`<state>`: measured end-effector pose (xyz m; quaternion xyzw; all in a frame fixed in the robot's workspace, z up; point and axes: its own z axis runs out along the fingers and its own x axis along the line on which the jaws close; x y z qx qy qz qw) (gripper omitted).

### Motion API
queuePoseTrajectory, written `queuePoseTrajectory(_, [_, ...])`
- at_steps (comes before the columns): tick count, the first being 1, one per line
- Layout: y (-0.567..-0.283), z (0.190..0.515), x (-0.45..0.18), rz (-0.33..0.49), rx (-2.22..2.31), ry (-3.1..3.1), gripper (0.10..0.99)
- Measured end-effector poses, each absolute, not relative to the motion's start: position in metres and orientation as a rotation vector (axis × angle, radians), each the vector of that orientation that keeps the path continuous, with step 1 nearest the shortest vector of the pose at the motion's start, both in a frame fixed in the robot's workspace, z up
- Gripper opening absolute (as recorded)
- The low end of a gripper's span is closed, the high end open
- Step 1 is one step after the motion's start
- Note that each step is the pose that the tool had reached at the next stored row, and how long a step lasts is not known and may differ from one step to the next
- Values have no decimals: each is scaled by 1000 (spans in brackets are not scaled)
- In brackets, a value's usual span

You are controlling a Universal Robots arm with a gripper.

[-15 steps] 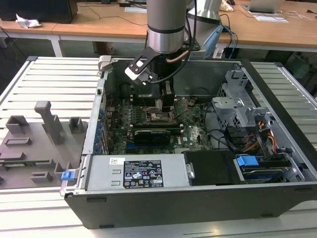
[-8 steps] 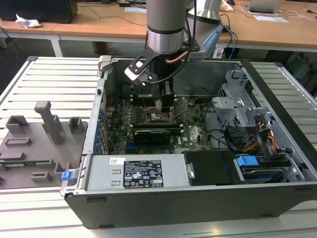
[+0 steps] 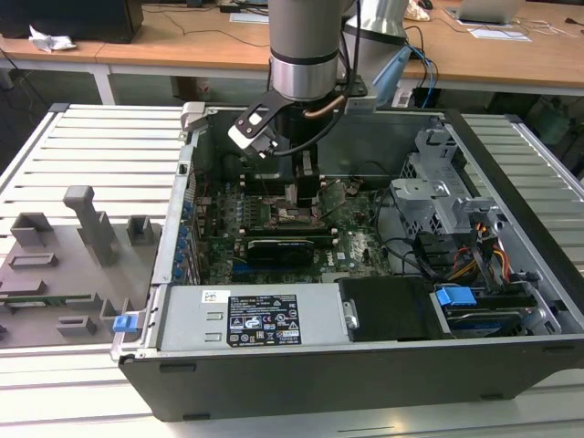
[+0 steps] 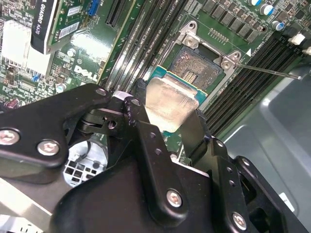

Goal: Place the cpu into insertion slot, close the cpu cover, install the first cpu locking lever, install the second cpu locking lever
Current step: 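Place the cpu into insertion slot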

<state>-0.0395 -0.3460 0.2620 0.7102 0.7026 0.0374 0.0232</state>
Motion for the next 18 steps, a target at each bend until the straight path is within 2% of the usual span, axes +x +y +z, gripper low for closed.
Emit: queuePoseTrajectory(18, [-343, 242, -47, 117, 2179, 2196, 529])
